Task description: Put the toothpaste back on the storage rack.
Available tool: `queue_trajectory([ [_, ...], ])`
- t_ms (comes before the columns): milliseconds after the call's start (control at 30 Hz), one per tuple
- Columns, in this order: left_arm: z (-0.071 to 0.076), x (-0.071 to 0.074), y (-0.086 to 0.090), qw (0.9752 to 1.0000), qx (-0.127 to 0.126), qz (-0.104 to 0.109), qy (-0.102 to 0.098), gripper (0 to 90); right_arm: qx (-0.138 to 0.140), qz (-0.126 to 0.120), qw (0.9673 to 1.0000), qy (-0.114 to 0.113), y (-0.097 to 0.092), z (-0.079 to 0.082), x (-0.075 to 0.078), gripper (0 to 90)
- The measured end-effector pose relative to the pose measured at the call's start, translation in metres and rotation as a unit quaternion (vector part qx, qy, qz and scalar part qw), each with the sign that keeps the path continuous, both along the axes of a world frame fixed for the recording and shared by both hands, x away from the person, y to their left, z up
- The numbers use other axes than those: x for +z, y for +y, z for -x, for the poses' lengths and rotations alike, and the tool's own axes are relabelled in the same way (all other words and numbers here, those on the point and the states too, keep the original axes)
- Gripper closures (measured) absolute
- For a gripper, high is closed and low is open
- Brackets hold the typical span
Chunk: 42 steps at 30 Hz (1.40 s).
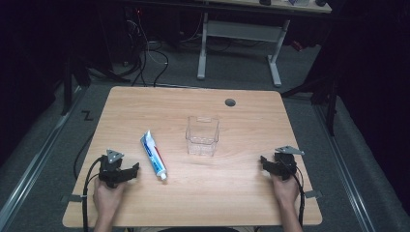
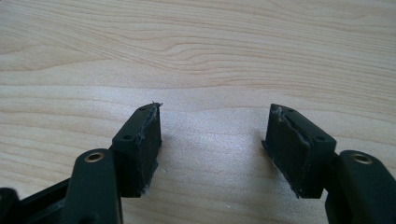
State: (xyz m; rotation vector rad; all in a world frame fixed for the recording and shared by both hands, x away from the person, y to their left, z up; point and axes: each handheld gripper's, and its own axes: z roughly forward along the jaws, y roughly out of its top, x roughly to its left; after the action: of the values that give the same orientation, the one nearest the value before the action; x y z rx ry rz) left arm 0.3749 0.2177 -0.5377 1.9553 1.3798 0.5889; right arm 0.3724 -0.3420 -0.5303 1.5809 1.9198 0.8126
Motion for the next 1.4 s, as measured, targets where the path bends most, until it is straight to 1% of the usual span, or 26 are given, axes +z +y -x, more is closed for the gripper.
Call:
queue_trajectory([
  [567,0.000,0.000,0.000,1.0000,0.000,0.001,0.001,21.1,0.000,0.000,1.0000,0.001,0.000,0.000,0.000,35.9],
  [733,0.000,0.002,0.005,1.0000,-0.006,0.004,0.002,26.6,0.000,0.000,1.0000,0.001,0.000,0.000,0.000,35.7],
  [867,0.002,0.003,0.004,0.9999,-0.009,-0.002,0.007,27.8,0.001,0.000,1.0000,0.001,0.000,0.000,0.000,35.5],
  [1000,0.004,0.006,0.006,0.9998,-0.011,-0.001,0.015,34.5,0.001,0.000,1.0000,0.001,0.000,0.000,0.000,35.4],
  [1133,0.008,0.008,0.011,0.9998,-0.009,0.004,0.019,34.9,0.001,0.000,1.0000,0.001,0.000,0.000,0.000,35.3],
  [1267,0.015,0.011,0.013,0.9998,-0.005,0.019,0.001,35.4,0.001,0.000,1.0000,0.001,0.000,0.000,0.000,35.3],
  [1333,0.018,0.013,0.013,0.9993,-0.009,0.034,-0.010,32.9,0.001,0.000,1.0000,0.001,0.000,0.000,0.000,35.3],
  [1400,0.021,0.015,0.014,0.9988,-0.014,0.044,-0.017,32.9,0.001,0.000,1.0000,0.001,0.000,0.000,0.000,35.3],
])
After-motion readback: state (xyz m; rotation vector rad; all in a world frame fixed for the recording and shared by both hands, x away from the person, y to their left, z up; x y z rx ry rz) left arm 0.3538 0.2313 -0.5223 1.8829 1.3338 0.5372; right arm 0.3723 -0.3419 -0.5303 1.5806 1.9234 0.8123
